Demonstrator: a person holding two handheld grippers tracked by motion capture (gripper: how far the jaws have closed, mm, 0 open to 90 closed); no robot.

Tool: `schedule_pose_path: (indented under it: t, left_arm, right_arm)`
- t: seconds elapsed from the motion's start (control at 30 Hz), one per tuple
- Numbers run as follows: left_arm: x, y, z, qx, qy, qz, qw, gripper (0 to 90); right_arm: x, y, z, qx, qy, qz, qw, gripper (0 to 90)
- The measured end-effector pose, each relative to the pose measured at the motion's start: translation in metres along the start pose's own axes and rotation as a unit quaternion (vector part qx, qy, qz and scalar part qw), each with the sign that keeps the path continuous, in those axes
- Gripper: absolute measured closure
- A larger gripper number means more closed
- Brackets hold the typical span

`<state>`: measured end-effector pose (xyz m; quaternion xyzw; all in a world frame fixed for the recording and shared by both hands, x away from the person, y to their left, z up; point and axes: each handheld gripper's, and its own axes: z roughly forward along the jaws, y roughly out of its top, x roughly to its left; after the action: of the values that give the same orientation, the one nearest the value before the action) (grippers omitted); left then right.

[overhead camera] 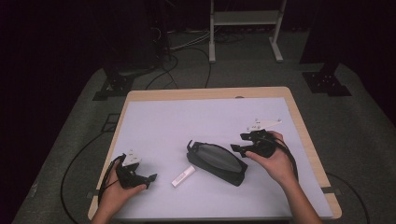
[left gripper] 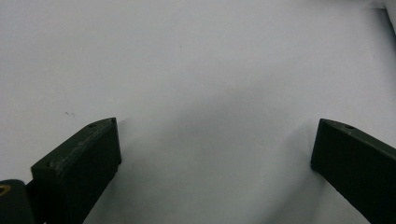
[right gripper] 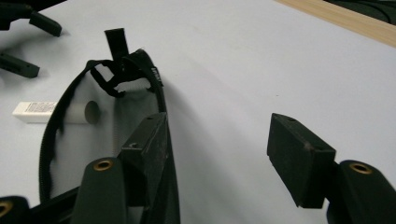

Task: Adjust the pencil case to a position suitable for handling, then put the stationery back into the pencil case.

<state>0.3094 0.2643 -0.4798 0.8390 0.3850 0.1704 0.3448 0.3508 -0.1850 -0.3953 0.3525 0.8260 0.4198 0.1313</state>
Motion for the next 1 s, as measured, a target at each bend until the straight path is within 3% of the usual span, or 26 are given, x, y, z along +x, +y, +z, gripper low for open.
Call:
schedule_pose_path:
  t: [0.33,0.5,0.67,0.8,1.0]
  left_arm:
    - [0.000,0.000,0.000,0.000,0.000,0.000,1.0000,0.7]
    - [0.000,0.000,0.000,0.000,0.000,0.000,1.0000,0.7]
    - [0.000,0.000,0.000,0.000,0.000,0.000,1.0000,0.7]
    - [0.000,0.000,0.000,0.000,0.000,0.000,1.0000,0.7]
    - [0.000,0.000,0.000,0.000,0.000,0.000,1.0000,0.7]
  right_arm:
    - [-0.020,-0.006,-0.010,-0.008,-0.025,0.029,0.9992,32.1]
    - [-0.034,-0.014,-0.012,-0.002,-0.048,0.042,0.9979,28.6]
    - [-0.045,-0.021,-0.011,0.007,-0.074,0.047,0.9961,24.9]
    - [-0.050,-0.026,-0.006,0.029,-0.092,0.035,0.9947,18.3]
    - [-0.061,-0.034,0.000,0.045,-0.110,0.047,0.9918,18.7]
